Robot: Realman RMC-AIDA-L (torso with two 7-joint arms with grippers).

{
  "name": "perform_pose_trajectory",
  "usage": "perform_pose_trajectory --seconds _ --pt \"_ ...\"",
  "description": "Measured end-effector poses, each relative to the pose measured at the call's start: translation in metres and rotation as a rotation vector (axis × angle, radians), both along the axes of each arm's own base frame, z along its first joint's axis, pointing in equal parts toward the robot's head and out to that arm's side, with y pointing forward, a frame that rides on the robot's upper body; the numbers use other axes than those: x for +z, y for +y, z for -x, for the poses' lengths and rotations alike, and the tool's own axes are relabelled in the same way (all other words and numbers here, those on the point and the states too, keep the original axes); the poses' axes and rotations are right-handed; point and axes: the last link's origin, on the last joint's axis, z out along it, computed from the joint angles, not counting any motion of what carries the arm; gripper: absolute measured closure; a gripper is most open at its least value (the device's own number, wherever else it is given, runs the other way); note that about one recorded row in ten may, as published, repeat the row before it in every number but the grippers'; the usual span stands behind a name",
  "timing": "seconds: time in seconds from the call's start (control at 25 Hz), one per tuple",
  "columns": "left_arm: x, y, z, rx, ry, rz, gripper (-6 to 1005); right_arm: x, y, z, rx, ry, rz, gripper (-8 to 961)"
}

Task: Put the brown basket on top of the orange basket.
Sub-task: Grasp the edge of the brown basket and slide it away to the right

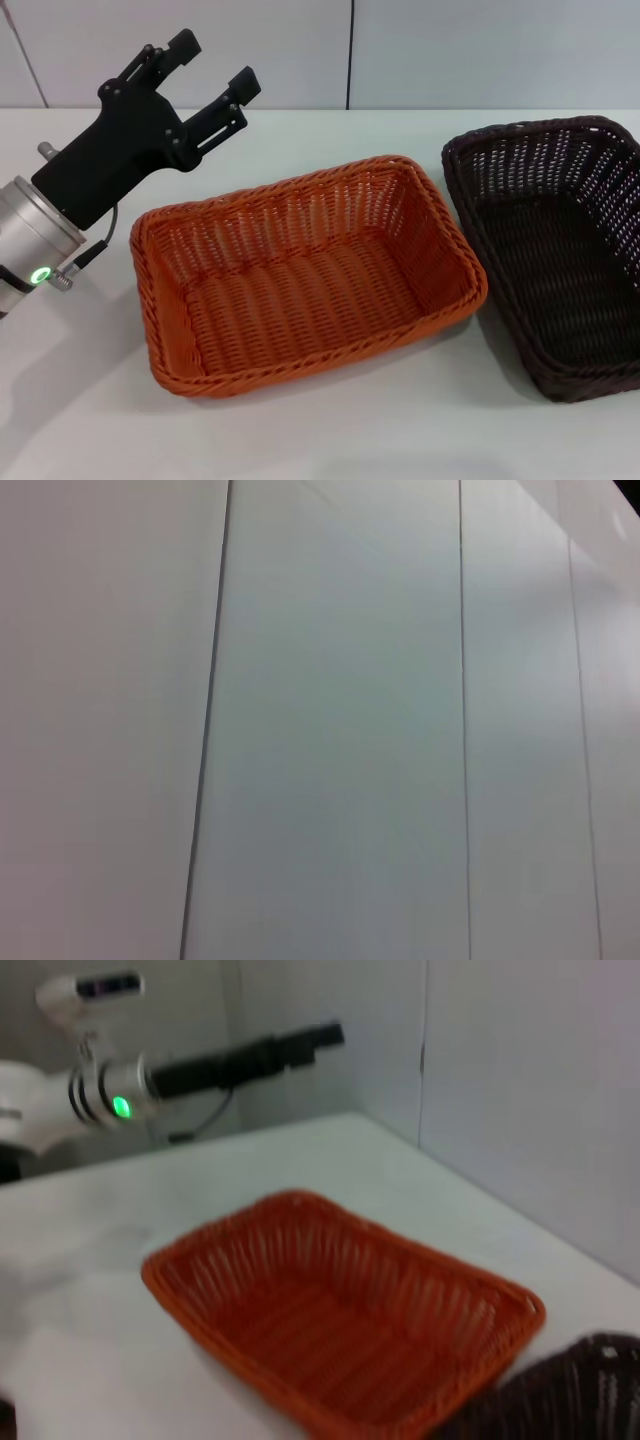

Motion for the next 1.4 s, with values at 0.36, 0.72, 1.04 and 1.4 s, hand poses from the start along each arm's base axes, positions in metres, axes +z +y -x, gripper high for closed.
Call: perform_pose_trajectory --seconds 0.36,0.72,1.04,1.4 --pt "-0.004 0.004 -0.003 0.002 -0.012 0.017 156 -0.001 0.0 0.002 -0.029 -0.087 0.034 128" --pt "-0.007 0.006 -0.001 0.013 -0.013 0.03 156 0.005 0.003 0.009 -0.221 -0.006 -0.003 129" --pt "-0.011 0.011 -0.003 0.012 -0.005 0.04 156 0.001 -0.022 0.027 -0.423 0.139 -0.109 127" --pt "-0.014 0.024 -0.012 0.007 0.038 0.038 157 -0.005 -0.052 0.02 -0.557 0.25 -0.114 129"
